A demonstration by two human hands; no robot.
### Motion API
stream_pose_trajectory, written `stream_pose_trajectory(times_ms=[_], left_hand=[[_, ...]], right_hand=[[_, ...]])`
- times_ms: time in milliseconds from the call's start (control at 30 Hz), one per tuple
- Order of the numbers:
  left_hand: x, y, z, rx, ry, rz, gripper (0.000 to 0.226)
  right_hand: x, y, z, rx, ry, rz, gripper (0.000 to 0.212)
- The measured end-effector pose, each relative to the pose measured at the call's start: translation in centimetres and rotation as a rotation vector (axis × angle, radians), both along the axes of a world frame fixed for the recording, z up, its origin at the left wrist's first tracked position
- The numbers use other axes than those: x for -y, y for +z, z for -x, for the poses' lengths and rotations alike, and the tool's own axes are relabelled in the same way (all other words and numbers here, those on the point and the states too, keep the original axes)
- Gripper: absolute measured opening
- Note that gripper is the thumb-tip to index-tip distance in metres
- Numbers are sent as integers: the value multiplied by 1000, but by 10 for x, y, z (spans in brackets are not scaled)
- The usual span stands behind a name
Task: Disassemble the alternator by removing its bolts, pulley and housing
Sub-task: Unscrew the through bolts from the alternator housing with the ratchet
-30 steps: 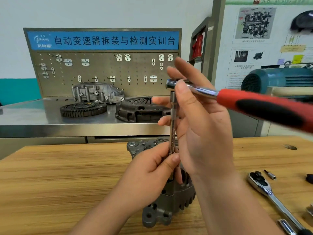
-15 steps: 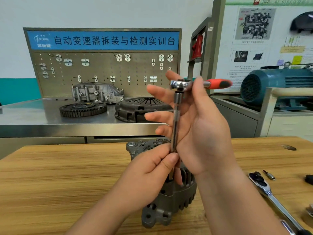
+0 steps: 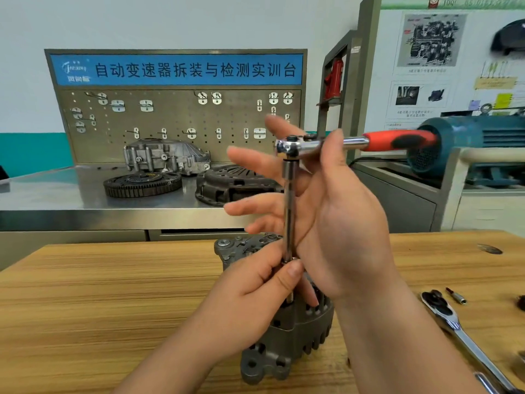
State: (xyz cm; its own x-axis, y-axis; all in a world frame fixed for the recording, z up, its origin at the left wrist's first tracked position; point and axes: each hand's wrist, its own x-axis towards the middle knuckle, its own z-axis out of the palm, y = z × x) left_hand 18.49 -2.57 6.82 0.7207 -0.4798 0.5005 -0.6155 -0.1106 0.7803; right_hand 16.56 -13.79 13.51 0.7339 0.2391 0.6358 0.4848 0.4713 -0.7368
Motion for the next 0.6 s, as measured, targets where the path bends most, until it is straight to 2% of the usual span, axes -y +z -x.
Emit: stream_pose_trajectory(times_ms=[133, 267, 400, 500, 600], left_hand=[[1, -1, -1, -12, 8, 5, 31], [5, -3, -1, -13, 48, 19, 30], [7, -3, -2, 4, 73, 6, 21], [5, -3, -2, 4, 69, 1, 24], [1, -2, -1, -20, 20, -7, 37]], right_hand=[[-1, -3, -1, 1, -9, -7, 54], [-2, -3, 2, 116, -234, -45, 31], [-3, 0, 5, 274, -390, 49, 31], [-6, -1, 5, 208, -297, -24, 26], [-5, 0, 5, 62, -159, -85, 35]])
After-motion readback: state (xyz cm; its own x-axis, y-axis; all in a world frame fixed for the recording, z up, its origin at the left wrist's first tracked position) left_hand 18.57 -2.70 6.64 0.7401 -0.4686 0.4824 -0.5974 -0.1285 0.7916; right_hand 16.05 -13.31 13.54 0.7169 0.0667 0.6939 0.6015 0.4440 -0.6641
